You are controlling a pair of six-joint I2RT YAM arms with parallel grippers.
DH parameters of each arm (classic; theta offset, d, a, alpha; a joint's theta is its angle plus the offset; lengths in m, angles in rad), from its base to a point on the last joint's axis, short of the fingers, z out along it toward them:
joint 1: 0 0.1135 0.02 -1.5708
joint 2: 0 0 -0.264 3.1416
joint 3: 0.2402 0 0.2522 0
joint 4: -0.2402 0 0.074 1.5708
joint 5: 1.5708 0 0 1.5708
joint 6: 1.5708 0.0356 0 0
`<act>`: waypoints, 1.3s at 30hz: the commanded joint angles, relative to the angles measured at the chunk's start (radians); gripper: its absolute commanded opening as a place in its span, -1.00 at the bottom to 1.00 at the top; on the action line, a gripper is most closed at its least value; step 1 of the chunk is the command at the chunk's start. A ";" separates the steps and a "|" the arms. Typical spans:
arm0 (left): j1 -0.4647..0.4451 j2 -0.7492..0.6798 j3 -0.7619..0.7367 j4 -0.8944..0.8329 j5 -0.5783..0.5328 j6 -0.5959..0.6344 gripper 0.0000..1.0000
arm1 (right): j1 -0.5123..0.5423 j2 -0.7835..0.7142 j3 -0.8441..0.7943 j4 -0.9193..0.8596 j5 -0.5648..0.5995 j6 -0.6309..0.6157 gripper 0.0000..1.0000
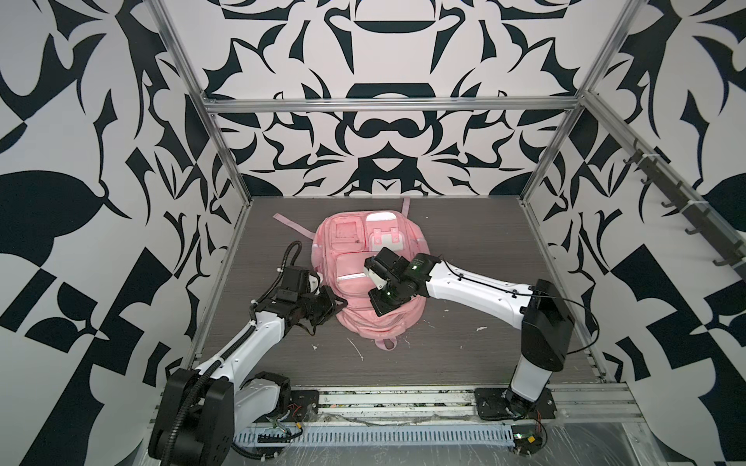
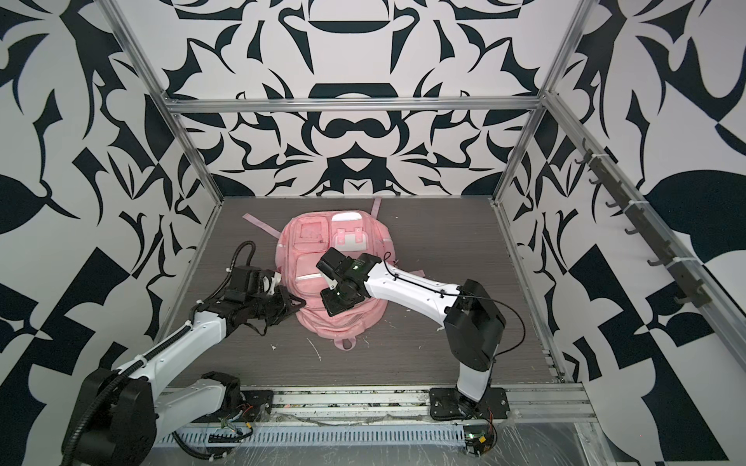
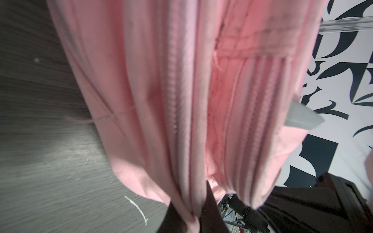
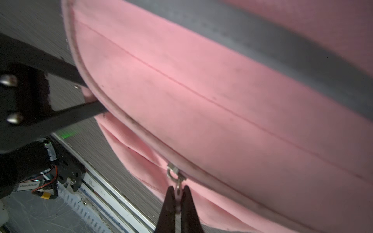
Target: Pack the student bag
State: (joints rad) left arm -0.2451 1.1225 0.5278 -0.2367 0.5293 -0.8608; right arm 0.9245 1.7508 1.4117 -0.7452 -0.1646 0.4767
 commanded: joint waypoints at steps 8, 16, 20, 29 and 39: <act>0.127 0.038 0.096 -0.105 -0.087 0.190 -1.00 | -0.199 -0.160 -0.092 -0.216 0.047 -0.086 -1.00; 0.136 0.121 0.196 -0.135 -0.111 0.253 -0.94 | -0.196 -0.178 -0.071 -0.194 0.023 -0.173 -1.00; 0.134 0.184 0.252 -0.171 -0.079 0.277 0.28 | -0.162 -0.178 -0.052 -0.133 -0.011 -0.182 -1.00; 0.131 -0.027 0.227 -0.359 -0.080 0.268 0.99 | -0.038 -0.026 0.124 -0.050 -0.024 -0.151 -1.00; 0.078 -0.168 0.024 -0.178 -0.019 0.002 0.71 | 0.037 0.039 0.164 0.051 -0.103 -0.096 -1.00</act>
State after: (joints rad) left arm -0.1532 0.9413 0.5785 -0.4965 0.4816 -0.7563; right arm 0.9463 1.8114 1.5269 -0.7567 -0.2123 0.3569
